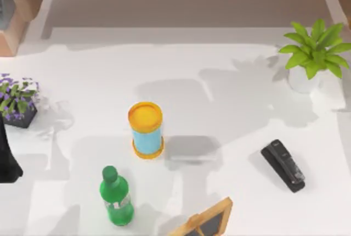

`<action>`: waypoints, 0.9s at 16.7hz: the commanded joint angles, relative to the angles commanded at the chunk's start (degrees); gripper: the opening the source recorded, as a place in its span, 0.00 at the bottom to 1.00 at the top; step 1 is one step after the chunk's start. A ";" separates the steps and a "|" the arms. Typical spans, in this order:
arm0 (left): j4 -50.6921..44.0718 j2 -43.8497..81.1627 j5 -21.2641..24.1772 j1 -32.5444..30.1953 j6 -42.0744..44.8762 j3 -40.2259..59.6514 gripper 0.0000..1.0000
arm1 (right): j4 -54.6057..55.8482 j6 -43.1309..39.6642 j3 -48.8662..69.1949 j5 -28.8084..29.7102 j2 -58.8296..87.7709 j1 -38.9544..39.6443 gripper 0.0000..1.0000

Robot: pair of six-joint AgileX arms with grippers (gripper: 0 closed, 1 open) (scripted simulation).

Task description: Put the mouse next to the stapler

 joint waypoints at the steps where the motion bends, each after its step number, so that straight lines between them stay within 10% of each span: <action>1: 0.00 0.00 0.00 0.00 0.00 0.00 1.00 | 0.96 0.57 -2.90 -0.11 -1.92 1.51 0.00; 15: 0.00 0.00 0.00 0.00 0.00 0.00 1.00 | 12.88 5.72 -40.61 -0.72 -13.27 14.97 0.00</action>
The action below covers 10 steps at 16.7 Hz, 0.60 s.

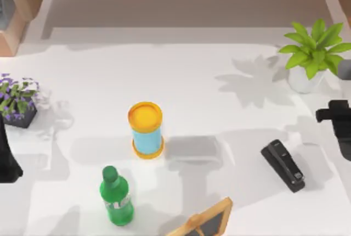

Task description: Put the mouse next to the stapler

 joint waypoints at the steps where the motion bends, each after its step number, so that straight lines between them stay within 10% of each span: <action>1: 0.00 0.00 0.00 0.00 0.00 0.00 1.00 | 0.49 0.10 -1.49 0.01 -0.01 0.32 0.00; 10: 0.00 0.00 0.00 0.00 0.00 0.00 1.00 | 1.22 0.32 -4.01 -0.01 0.16 0.55 0.00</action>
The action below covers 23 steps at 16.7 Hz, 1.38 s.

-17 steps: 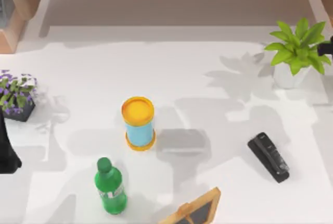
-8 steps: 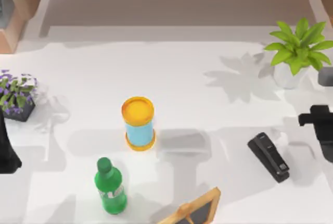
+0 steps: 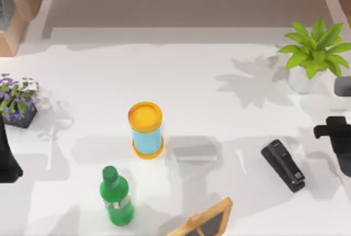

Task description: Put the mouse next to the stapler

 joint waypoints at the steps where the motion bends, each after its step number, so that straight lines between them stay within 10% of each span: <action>1: 0.00 0.00 0.00 0.00 0.00 0.00 1.00 | 0.00 0.00 0.00 0.00 0.00 0.00 0.00; 23: 0.00 0.00 0.00 0.00 0.00 0.00 1.00 | 6.75 4.39 -2.01 4.50 -2.48 -4.94 0.00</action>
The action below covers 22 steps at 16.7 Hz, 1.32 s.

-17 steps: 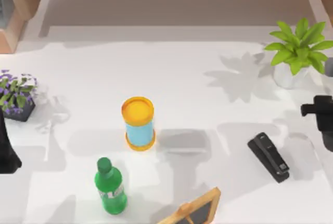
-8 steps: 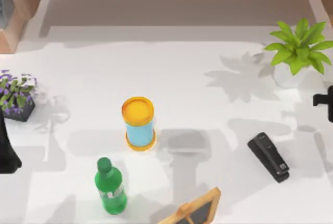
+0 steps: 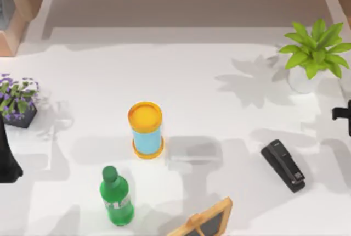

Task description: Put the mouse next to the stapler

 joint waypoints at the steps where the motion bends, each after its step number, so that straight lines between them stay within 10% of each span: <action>1: 0.00 0.00 0.00 0.00 0.00 0.00 1.00 | -0.24 -0.16 -0.14 -0.30 0.30 0.30 0.00; 12: 0.00 0.00 0.00 0.00 0.00 0.00 1.00 | -3.01 -4.44 0.12 -4.46 4.20 5.22 0.00; 22: 0.00 0.00 0.00 0.00 0.00 0.00 1.00 | -3.01 -4.44 0.12 -4.46 4.20 5.22 0.75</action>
